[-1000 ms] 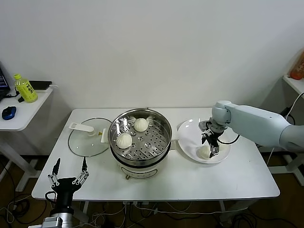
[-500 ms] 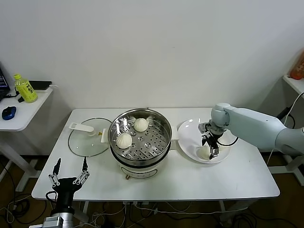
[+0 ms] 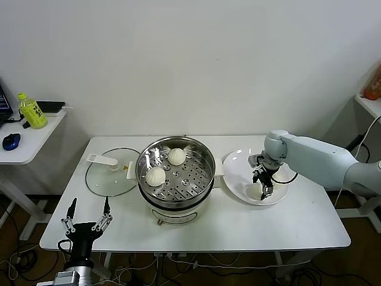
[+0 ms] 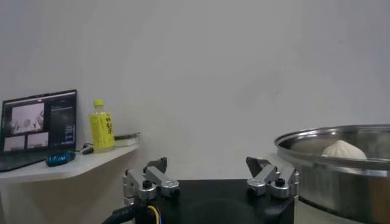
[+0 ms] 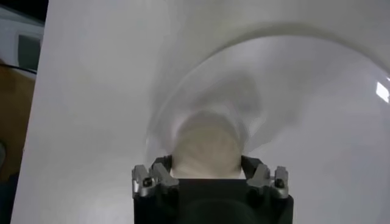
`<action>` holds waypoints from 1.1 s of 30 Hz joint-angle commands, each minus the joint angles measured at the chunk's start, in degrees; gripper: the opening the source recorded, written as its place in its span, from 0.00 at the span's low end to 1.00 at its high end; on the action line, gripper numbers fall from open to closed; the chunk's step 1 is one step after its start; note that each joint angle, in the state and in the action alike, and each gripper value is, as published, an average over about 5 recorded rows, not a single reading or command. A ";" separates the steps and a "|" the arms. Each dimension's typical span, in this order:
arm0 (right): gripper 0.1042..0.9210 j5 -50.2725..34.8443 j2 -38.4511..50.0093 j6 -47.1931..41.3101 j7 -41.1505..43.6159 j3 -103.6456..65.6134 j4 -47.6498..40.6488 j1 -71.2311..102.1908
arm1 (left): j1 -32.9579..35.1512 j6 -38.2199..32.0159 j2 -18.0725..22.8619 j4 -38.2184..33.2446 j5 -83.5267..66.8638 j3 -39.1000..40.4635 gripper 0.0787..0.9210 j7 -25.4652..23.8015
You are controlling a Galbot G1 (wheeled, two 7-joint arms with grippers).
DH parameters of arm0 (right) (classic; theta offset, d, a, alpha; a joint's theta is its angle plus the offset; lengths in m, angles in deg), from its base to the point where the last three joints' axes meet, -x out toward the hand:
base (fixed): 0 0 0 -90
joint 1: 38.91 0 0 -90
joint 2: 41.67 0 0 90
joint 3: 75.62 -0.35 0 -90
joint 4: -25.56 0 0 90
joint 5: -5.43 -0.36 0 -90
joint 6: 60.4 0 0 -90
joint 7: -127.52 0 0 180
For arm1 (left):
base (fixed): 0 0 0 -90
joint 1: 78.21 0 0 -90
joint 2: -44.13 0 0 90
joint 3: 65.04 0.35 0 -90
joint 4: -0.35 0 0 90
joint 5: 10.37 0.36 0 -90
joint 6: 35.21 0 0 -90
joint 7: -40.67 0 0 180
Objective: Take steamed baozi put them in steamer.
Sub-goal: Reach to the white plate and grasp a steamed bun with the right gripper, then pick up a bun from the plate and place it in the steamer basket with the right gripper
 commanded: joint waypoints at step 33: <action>0.71 0.09 -3.06 25.20 4.67 4.85 17.92 -36.97 | 0.66 0.06 -0.05 -0.21 1.02 0.06 0.88 0.04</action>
